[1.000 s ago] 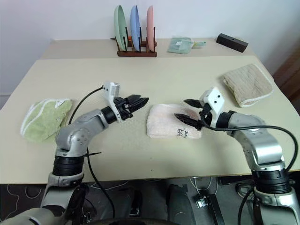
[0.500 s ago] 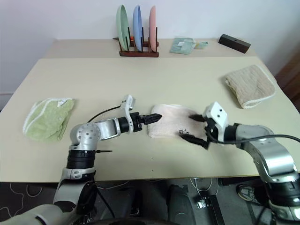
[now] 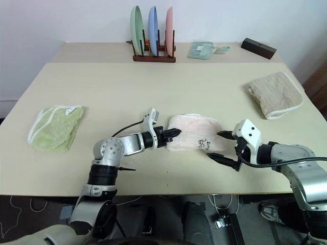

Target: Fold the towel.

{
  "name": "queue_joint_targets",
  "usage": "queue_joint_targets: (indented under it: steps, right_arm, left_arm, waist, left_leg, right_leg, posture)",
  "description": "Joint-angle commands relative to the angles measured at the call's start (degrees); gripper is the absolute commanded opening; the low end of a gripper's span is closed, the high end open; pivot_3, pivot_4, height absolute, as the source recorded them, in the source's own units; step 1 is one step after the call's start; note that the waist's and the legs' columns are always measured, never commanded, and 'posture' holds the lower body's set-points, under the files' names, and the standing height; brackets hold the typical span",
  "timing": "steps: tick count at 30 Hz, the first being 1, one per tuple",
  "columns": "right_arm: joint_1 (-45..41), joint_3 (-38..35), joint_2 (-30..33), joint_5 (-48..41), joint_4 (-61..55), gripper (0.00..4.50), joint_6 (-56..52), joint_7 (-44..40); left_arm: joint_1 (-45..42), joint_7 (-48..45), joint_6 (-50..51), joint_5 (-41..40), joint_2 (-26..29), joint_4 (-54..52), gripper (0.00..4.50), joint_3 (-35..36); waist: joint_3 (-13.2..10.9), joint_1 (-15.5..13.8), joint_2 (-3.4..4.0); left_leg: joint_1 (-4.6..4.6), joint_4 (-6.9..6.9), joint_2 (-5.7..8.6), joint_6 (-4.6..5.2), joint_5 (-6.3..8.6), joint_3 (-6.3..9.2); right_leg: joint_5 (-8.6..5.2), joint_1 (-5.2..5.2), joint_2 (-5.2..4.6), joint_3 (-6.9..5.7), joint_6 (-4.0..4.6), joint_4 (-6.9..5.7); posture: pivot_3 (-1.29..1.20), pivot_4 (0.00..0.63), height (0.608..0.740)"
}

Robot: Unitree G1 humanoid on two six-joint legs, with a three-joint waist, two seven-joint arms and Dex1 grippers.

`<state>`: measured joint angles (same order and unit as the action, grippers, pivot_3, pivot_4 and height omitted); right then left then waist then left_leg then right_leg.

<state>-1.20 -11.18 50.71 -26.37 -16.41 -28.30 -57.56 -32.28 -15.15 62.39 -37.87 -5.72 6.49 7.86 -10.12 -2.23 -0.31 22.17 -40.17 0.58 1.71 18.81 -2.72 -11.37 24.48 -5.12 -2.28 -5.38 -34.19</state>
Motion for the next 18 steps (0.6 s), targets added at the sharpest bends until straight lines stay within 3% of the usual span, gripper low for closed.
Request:
queue_joint_targets:
  steps: [1,4,9,13,17,18]
  right_arm:
    - [-2.0,-1.9,1.4,1.3,1.2,4.5,1.9,0.5]
    - [-3.2,-1.9,1.5,1.6,1.8,4.5,2.1,0.6]
    - [-3.9,-1.1,1.0,2.3,2.4,4.5,3.2,0.2]
    - [-5.3,-0.1,0.5,2.8,3.9,4.5,4.5,-0.4]
    - [-7.5,1.0,0.2,3.1,6.4,4.5,5.9,-1.4]
    - [-8.3,1.8,0.1,3.4,7.4,4.5,6.5,-1.9]
  left_arm:
    - [-3.1,1.5,-6.9,-2.8,0.0,-5.2,0.02,5.9]
    - [-6.0,4.8,-10.6,-6.1,0.7,-7.2,0.02,12.6]
    - [-8.0,14.1,-16.0,-9.9,11.5,-13.9,0.02,26.8]
    - [-4.4,22.2,-14.7,-16.8,17.4,-16.7,0.02,36.4]
    - [6.0,23.1,-14.1,-21.0,21.4,-21.0,0.02,40.9]
    - [10.2,24.5,-14.4,-23.6,20.0,-22.2,0.02,43.1]
  waist:
    - [0.0,0.1,0.0]
    - [0.0,0.1,-0.03]
    - [0.0,0.7,-0.02]
    - [0.0,1.4,-0.02]
    - [0.0,1.3,-0.08]
    - [0.0,1.3,-0.12]
  left_leg:
    - [0.0,0.0,0.0,0.0,0.0,0.0]
    - [0.07,0.0,-0.04,-0.02,-0.01,-0.01]
    - [0.04,0.05,-0.07,-0.28,-0.15,-0.02]
    - [0.04,0.08,-0.08,-0.33,-0.18,-0.03]
    - [0.03,0.02,0.04,-0.33,-0.17,-0.03]
    - [0.03,0.01,0.05,-0.33,-0.17,-0.03]
  right_leg:
    - [-0.01,0.01,0.0,0.0,0.01,0.0]
    - [0.02,0.1,0.01,0.01,0.0,-0.02]
    - [0.1,0.12,0.05,0.0,-0.16,-0.04]
    - [0.11,0.11,0.01,0.0,-0.17,-0.04]
    - [0.12,0.04,-0.11,-0.01,-0.18,-0.04]
    - [0.12,0.04,-0.12,-0.01,-0.18,-0.04]
  posture:
    - [0.0,0.15,0.74]
    - [0.0,0.15,0.74]
    - [0.0,0.15,0.74]
    - [0.0,0.15,0.74]
    - [0.0,0.15,0.74]
    - [0.0,0.15,0.74]
